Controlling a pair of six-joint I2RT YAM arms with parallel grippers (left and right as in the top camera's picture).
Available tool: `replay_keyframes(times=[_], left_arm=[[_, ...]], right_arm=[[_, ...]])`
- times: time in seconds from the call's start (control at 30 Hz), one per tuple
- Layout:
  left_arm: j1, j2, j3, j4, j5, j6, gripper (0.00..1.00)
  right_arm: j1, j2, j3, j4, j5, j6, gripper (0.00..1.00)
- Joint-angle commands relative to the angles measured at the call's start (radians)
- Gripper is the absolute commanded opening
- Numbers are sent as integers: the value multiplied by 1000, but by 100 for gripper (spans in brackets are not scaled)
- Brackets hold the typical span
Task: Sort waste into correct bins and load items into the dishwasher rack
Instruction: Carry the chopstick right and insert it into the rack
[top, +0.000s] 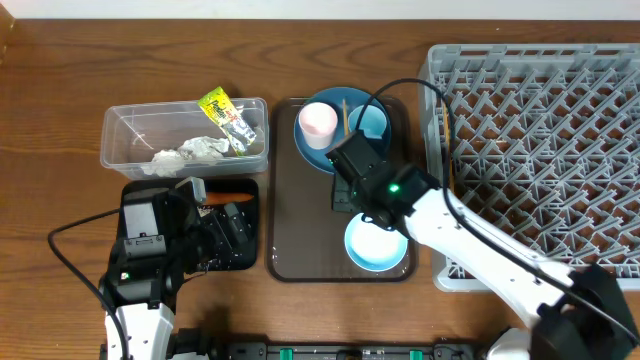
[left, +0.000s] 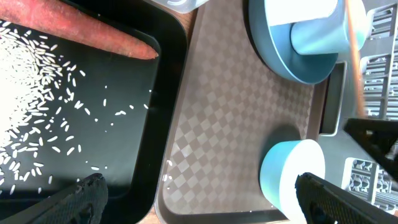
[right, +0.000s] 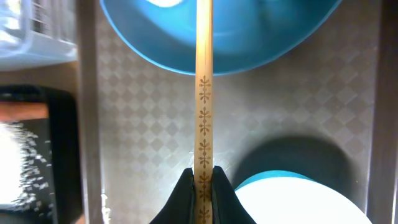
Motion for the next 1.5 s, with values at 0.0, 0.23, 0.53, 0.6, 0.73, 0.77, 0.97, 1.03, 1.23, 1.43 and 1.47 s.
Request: replay_keyframes(times=[0.0, 0.23, 0.53, 0.6, 0.73, 0.77, 0.97, 1.03, 1.23, 1.43, 1.47], left_arm=[[5, -2, 16, -2, -10, 10, 99], [5, -2, 16, -2, -10, 10, 98], [5, -2, 16, -2, -10, 10, 98], [5, -2, 16, -2, -10, 10, 98], [5, -2, 16, -2, -10, 10, 98], [5, -2, 16, -2, -10, 10, 99], [5, -2, 16, -2, -10, 10, 99], [5, -2, 16, -2, -10, 10, 98], [5, -2, 16, -2, -10, 10, 98], [5, -2, 16, -2, -10, 10, 99], [5, -2, 16, -2, -10, 10, 99]], right_arm=[[-4, -63, 10, -10, 19, 8, 1], [-61, -204, 10, -88, 23, -69, 1], [-243, -337, 10, -259, 24, -328, 1], [-287, -338, 9, -286, 24, -412, 1], [-356, -315, -1, -323, 28, -529, 1], [-373, -303, -1, -332, 36, -536, 1], [-462, -226, -1, -334, 70, -544, 1], [-480, -200, -1, -334, 74, -551, 1], [-512, -111, -1, -314, 76, -572, 1], [-514, -51, -1, -286, 76, -576, 12], [-514, -47, -1, -282, 76, -576, 24]])
